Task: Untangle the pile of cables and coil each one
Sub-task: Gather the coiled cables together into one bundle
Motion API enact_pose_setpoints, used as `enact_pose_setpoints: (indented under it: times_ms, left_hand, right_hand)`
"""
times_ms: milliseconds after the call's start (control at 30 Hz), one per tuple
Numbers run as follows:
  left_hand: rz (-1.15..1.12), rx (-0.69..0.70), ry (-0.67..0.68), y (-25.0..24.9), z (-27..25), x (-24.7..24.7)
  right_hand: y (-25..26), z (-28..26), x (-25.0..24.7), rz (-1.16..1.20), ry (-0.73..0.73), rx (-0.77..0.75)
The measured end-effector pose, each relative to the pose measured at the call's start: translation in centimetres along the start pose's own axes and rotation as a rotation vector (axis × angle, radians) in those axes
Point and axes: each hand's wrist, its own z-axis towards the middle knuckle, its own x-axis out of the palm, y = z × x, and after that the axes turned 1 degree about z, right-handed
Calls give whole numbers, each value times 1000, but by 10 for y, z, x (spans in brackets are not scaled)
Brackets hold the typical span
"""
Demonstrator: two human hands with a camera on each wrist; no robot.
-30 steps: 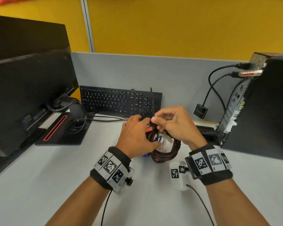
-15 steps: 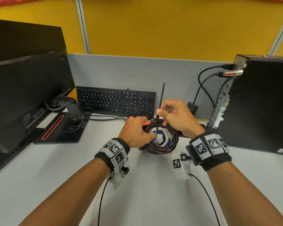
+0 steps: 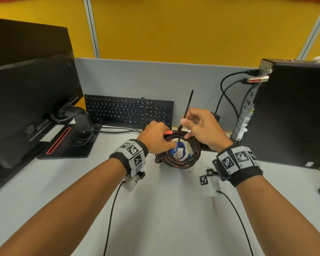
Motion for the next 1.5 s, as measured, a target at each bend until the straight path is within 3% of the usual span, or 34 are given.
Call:
enact_pose_setpoints:
  times_ms: [133, 400, 600, 700, 800, 900, 1167, 1267, 1400, 1500]
  left_hand:
    - [179, -11, -21, -3, -3, 5]
    - [123, -91, -7, -7, 0, 0]
    - [198, -51, 61, -13, -2, -6]
    - [92, -13, 100, -13, -2, -16]
    - [-151, 64, 8, -20, -6, -29]
    - [-131, 141, -53, -29, -8, -32]
    - [-62, 9, -66, -37, -13, -26]
    - [-248, -178, -81, -38, -16, -23]
    - [-817, -496, -73, -43, -25, -16]
    - [-1168, -579, -23, -51, -33, -7]
  right_hand:
    - [-2, -2, 4, 52, 68, 37]
    - [-5, -19, 5, 50, 75, -49]
    - [-4, -15, 1, 51, -1, -12]
    - [10, -3, -8, -66, 22, -47]
    - [29, 12, -24, -205, -3, -95]
    - [44, 16, -30, -226, -24, -118]
    - [48, -1, -28, -265, -77, -98]
    - [45, -7, -37, -232, -105, -49]
    - [36, -23, -48, -117, -121, 39]
    - [21, -43, -47, -87, -124, 97]
